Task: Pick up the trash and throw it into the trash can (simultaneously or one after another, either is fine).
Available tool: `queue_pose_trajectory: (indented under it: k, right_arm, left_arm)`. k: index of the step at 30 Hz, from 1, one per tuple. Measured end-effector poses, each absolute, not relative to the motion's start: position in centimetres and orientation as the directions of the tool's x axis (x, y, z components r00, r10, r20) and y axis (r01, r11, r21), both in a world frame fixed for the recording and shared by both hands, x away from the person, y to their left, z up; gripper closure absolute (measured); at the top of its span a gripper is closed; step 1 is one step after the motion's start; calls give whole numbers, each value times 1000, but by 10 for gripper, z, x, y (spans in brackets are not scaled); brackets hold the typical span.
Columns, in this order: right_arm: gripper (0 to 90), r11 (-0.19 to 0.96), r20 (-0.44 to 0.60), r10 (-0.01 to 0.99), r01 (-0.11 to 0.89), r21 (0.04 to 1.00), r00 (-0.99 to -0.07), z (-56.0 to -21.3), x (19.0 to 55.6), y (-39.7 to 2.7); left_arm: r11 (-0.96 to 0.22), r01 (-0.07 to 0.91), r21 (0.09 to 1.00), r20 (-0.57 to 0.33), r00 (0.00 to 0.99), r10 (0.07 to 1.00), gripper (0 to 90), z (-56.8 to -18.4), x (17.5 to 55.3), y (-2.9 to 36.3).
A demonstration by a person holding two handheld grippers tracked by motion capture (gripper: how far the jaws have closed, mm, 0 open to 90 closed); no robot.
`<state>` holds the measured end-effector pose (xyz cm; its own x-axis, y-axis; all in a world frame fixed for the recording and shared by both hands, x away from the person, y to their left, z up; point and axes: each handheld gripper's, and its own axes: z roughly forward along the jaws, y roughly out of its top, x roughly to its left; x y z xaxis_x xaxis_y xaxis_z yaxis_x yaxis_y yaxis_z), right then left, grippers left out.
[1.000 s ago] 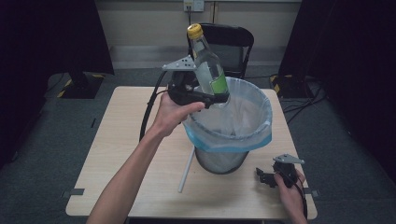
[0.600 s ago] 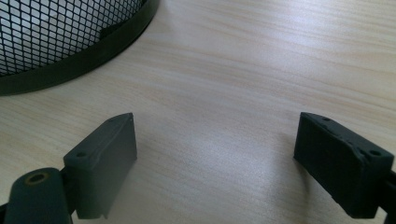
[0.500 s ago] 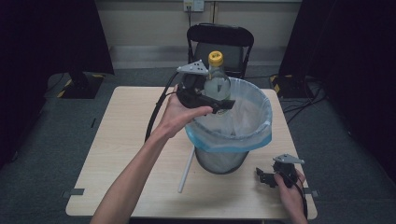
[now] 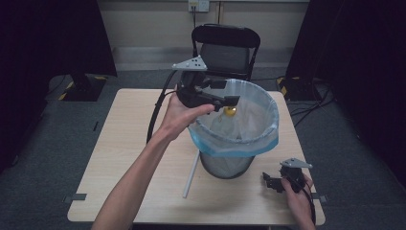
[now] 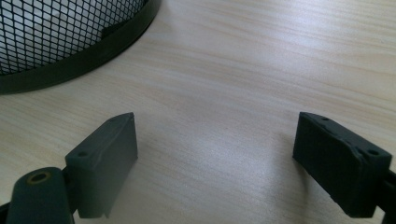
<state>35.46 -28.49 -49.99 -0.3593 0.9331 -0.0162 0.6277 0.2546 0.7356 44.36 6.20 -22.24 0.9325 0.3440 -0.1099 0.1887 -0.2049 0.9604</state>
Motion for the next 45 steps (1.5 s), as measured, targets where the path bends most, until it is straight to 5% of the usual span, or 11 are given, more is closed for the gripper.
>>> queue_pose_trajectory:
  k: [38, 45]
  right_arm:
    - [126, 256, -16, 933, 628, 735, -360, -500, 355, -285]
    - [126, 255, -16, 933, 628, 735, -360, -500, 355, -285]
  left_arm:
    - [-137, 207, 969, -107, 845, 524, 195, -247, 436, 159]
    - [-124, 286, 950, -160, 788, 595, 229, -274, 436, 186]
